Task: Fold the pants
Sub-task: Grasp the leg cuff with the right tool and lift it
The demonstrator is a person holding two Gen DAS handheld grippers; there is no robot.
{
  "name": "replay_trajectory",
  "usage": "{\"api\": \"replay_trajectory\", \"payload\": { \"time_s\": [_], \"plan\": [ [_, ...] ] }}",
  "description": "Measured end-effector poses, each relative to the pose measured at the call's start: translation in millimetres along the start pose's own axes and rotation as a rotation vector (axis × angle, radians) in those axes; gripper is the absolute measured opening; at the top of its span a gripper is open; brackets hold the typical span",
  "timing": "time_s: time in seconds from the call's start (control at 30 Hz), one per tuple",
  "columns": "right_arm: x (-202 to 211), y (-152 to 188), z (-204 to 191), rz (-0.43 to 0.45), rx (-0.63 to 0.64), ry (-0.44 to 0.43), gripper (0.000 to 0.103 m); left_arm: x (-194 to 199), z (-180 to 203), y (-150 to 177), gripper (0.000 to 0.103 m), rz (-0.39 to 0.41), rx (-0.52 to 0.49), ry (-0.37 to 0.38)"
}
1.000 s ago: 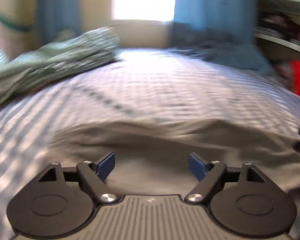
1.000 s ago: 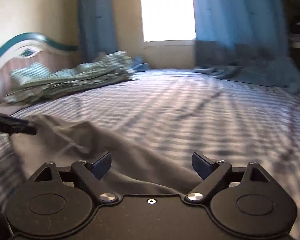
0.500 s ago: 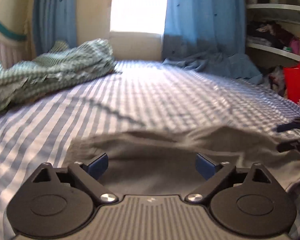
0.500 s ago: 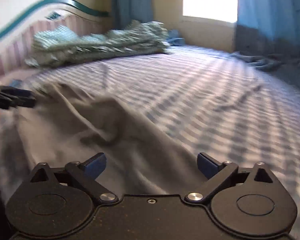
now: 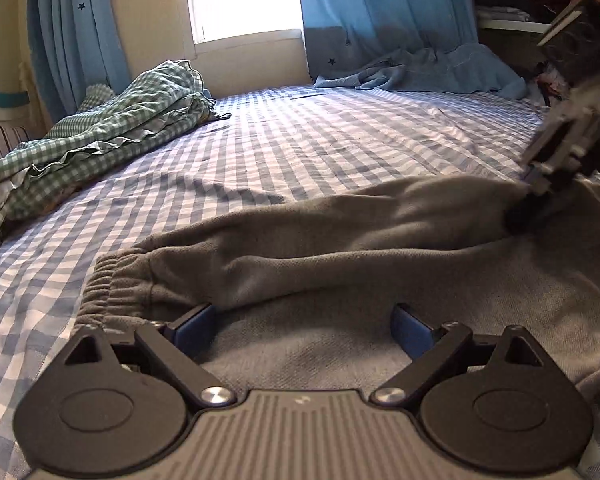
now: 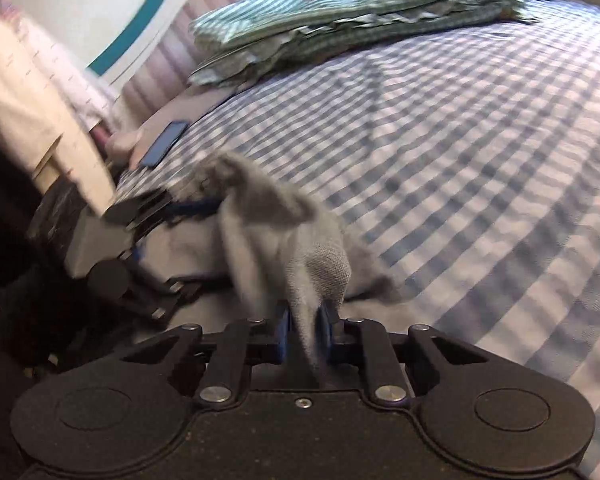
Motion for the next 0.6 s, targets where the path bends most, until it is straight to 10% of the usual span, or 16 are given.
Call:
{"api": "replay_trajectory", "payload": {
  "time_s": [0.17,0.6],
  "plan": [
    [-6,23,-32,-0.017,0.069,0.0,0.048,0,0,0,0.098,-0.001,-0.003,-0.002],
    [-7,-3,56,0.064,-0.465,-0.178,0.047,2,-2,-1,0.098,0.013,0.009,0.016]
  ]
}}
Point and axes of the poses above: each gripper's, at about its wrist camera, not at the fingertips, and x roughly against the way its jaws point, z to its right, y to its underside, the point moved 9 cm from there along -x, roughly the way its jaws point, and after that the axes turned 4 degrees about -z, right-handed, at the moved point
